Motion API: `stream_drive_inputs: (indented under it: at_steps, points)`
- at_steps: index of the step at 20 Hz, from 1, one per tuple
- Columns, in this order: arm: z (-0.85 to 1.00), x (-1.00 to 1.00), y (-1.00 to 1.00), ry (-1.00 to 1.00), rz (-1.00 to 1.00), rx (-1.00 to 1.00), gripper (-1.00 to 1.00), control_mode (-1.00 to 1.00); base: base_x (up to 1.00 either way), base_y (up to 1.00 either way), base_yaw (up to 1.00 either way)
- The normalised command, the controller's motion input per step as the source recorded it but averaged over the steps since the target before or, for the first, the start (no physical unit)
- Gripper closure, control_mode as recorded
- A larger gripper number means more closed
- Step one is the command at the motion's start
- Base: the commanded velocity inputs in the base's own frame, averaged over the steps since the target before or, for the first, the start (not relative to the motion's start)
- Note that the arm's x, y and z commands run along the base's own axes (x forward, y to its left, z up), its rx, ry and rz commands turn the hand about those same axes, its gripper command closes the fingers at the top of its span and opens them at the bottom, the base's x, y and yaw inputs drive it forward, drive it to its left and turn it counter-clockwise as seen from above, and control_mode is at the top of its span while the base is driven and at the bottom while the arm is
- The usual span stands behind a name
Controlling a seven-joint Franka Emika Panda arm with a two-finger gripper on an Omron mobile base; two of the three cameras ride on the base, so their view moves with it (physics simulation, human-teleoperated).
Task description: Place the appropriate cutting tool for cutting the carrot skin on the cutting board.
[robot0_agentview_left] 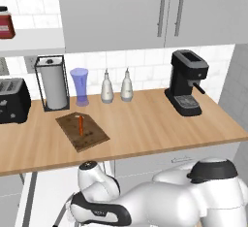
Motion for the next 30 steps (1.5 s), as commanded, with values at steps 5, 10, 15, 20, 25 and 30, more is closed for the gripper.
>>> stream_drive_inputs:
  at_steps: [5, 10, 15, 20, 25, 30]
  points:
    - [-0.19, 0.42, 0.45, 0.02, 0.00, 0.00, -1.00, -1.00, 0.00, 0.00, 0.00]
    - [-0.47, 0.30, 0.31, 0.04, 0.00, 0.00, -1.00, -1.00, 0.00, 0.00, 0.00]
    - [-0.43, 0.29, 0.38, 0.11, 0.00, 0.00, -1.00, -1.00, 0.00, 0.00, 0.00]
    - [-0.47, 0.15, 0.52, 0.10, 0.02, -0.01, -1.00, -1.00, 0.00, 0.00, 0.00]
    - [-0.71, 0.00, 0.68, 0.06, 0.01, -0.13, 1.00, -1.00, 0.00, 0.00, 0.00]
    - [-0.61, -0.48, 0.54, 0.00, 0.00, -0.02, 1.00, -1.00, 0.00, 0.00, 0.00]
